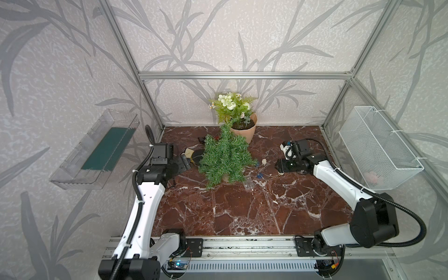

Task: Remove string lights from the small christmas tree
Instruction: Place the light string at the center of the board, then pick up the light string from the Christmas tree.

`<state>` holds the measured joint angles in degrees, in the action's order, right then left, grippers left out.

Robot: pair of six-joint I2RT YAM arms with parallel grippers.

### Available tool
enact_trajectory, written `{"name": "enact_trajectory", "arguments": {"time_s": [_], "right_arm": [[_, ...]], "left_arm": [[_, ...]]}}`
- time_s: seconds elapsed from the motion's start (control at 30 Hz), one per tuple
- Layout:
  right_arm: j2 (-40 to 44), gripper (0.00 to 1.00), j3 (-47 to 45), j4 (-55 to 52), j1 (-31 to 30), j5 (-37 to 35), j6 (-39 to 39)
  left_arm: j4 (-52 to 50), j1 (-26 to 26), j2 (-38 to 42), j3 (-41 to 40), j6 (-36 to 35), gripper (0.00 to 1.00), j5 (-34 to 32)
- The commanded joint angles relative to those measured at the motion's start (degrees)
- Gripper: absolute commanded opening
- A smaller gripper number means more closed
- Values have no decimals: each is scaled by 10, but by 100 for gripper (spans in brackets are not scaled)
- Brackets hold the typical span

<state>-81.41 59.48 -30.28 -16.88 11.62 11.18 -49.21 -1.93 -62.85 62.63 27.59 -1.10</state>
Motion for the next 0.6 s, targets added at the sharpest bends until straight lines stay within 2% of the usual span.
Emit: {"name": "enact_trajectory", "arguments": {"time_s": [0.0,0.13,0.23,0.37,0.57], "right_arm": [[20,55,-16,16,-3,19,8],[27,55,-23,17,-4,27,8],[30,55,-24,17,-5,30,4],[35,55,-30,19,-5,33,1],[38,55,-40,26,-5,38,-3]], "left_arm": [[35,-12,-46,-6,16,88,-31],[101,-19,-129,-17,22,83,-52],[133,-35,-193,-12,42,79,-32],[123,-36,-272,27,75,76,-60],[145,-40,-375,67,88,74,-49]]}}
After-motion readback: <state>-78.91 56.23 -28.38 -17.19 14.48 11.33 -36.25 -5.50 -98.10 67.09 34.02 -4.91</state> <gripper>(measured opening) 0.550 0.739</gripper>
